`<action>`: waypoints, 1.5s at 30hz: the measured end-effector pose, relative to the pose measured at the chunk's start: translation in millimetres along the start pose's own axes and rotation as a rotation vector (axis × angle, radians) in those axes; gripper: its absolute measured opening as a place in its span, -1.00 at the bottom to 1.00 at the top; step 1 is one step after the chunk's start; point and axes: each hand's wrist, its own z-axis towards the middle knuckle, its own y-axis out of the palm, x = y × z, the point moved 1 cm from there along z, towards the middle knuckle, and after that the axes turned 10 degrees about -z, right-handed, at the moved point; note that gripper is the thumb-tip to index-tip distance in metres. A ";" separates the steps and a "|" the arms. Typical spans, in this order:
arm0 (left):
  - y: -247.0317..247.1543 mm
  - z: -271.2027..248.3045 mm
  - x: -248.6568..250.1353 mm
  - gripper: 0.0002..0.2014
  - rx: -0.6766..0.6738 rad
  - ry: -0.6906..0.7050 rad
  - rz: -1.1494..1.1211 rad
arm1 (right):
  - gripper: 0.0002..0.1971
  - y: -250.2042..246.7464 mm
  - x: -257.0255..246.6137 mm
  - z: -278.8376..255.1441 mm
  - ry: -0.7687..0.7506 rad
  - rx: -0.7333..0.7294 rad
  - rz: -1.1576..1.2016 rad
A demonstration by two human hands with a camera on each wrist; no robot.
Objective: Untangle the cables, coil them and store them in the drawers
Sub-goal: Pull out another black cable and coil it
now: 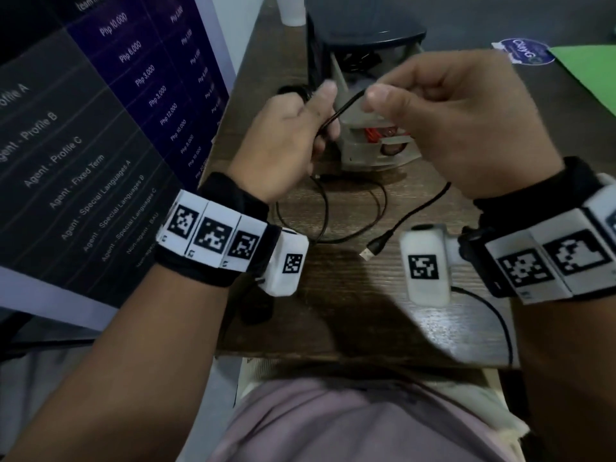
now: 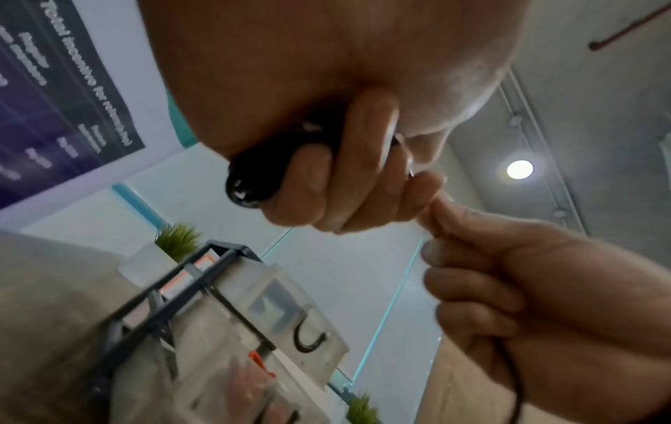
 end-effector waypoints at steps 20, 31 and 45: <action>-4.3 5.9 8.9 -0.69 0.009 0.215 -0.753 | -0.79 74.9 14.7 -13.9 0.056 -0.273 0.039; 3.9 2.6 -12.9 -0.24 -0.121 -0.152 0.334 | -0.90 38.8 6.6 -8.8 -0.004 -0.127 -0.230; -1.7 -4.9 5.9 -0.24 -0.527 -0.158 -0.542 | -0.70 47.8 12.7 -10.5 -0.152 -0.085 0.224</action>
